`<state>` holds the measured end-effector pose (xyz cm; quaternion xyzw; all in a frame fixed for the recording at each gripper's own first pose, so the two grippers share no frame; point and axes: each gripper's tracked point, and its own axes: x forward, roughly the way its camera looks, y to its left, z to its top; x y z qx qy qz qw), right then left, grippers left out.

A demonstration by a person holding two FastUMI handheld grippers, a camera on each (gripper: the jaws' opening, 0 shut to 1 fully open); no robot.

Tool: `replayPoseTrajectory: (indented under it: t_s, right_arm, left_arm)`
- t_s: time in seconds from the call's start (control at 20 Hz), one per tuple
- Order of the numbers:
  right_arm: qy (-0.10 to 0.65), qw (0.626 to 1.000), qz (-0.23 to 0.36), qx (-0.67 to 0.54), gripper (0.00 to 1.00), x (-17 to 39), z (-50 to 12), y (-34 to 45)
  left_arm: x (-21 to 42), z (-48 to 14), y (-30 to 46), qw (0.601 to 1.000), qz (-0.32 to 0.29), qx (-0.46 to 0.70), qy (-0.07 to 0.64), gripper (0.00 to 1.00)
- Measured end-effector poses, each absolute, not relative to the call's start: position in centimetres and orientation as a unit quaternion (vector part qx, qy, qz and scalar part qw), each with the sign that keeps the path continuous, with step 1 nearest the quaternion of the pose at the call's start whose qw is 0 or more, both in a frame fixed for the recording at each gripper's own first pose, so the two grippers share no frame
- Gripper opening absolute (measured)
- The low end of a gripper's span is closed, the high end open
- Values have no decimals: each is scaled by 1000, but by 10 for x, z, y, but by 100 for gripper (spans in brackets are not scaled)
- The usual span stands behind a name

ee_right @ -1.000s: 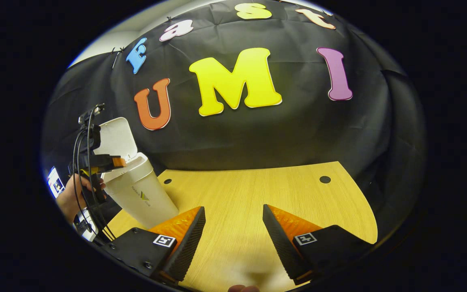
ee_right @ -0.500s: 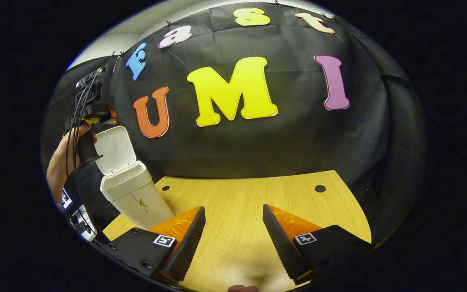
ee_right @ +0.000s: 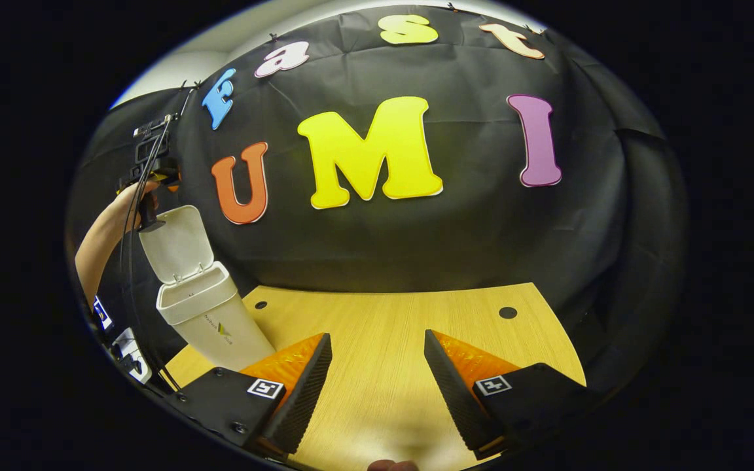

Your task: Press the lid of the desktop garbage bin to open it, pick up the crumpled paper on the desktop and throw it into the bin, then pick up the pop can on the desktop and drop it into the bin, and finally close the garbage bin lid.

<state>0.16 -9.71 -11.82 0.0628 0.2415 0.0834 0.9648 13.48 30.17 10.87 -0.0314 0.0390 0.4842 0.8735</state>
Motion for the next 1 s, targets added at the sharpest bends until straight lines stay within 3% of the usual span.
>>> replayPoseTrajectory:
  t_s: [0.55, 1.0]
  right_arm:
    - [235, 965, 105, 46, 90, 9, -116, -88]
    - [239, 958, 155, 45, 90, -1, -124, -71]
  left_arm:
    - [141, 60, 303, 864, 488, -58, 108, 94]
    - [92, 4, 202, 885, 445, -66, 120, 92]
